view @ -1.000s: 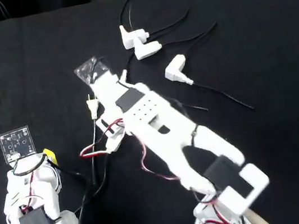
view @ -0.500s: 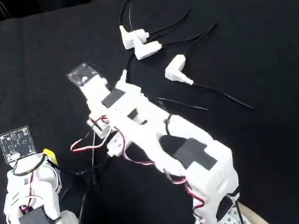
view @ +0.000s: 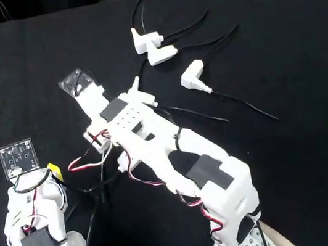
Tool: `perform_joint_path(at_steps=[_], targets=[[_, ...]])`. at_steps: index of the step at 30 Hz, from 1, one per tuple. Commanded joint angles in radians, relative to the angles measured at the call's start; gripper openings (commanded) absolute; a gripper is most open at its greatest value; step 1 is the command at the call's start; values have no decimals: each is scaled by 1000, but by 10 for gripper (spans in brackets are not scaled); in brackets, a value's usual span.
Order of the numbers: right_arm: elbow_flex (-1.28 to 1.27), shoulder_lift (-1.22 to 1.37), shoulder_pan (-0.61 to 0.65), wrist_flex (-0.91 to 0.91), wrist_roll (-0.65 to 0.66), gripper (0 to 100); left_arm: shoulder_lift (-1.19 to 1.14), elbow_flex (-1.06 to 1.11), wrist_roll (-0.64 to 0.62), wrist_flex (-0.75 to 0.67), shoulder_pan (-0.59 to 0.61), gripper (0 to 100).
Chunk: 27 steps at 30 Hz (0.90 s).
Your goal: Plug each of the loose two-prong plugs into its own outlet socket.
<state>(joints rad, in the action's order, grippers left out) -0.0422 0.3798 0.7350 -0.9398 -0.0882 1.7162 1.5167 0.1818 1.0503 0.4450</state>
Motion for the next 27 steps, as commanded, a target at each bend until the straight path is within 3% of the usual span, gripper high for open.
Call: perform_joint_path(at_steps=[1,6,12,18,27], targets=[[53,-2,-15,115,-61,208,8,-38,-8,-2,13,153],[62,74,-17,219,-91,208,8,-36,-8,-2,13,153],[133,222,-55,213,-104,207,8,-31,-8,-2,12,152],[262,269,-89,135,-172,6,8,-30,-8,-2,5,152],[294,113,-123,138,-216,11,8,-27,-8,-2,4,152]])
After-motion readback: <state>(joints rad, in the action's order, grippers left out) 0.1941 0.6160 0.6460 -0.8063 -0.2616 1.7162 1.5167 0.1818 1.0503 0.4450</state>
